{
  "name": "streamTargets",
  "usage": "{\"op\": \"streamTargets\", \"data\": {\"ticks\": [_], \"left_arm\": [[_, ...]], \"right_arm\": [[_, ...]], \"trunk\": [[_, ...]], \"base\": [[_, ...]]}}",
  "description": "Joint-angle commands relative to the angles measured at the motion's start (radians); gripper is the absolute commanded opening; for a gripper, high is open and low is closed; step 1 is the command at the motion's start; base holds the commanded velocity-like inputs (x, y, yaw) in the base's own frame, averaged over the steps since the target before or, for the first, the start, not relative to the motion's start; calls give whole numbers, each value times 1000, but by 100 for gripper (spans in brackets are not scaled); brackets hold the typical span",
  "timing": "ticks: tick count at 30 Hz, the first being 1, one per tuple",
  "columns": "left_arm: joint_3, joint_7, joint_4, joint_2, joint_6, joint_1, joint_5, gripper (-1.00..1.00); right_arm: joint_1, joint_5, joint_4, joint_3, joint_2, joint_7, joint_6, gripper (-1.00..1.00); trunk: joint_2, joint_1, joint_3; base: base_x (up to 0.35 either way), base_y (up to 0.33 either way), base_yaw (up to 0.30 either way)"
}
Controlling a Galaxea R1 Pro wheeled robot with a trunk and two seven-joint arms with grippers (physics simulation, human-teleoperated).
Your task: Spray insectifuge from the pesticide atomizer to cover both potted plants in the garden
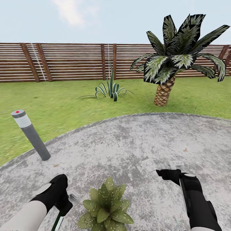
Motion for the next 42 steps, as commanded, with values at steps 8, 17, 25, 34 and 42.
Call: {"op": "streamTargets", "data": {"ticks": [8,17,25,34,42], "left_arm": [[-6,-10,-3,0,5,-33,-9,-100],[-6,-10,-64,0,5,-60,-8,-100],[-6,-10,-67,-6,5,-55,-8,-100],[-5,-10,-67,-4,5,-26,-8,-100],[0,-12,-67,-3,5,-24,-8,-100]], "right_arm": [[-1,11,-1,-2,1,10,2,100],[-1,11,-1,-3,1,10,2,100],[-1,11,-1,-3,1,10,2,100],[-1,11,-1,-3,1,11,2,100],[-1,11,-3,-3,1,11,2,100]], "trunk": [[0,0,-1],[0,0,-1],[0,0,-1],[0,0,-1],[0,0,-1]], "base": [[0,0,-104],[0,0,-1],[0,0,0],[-175,-67,0],[-304,-5,0]]}}
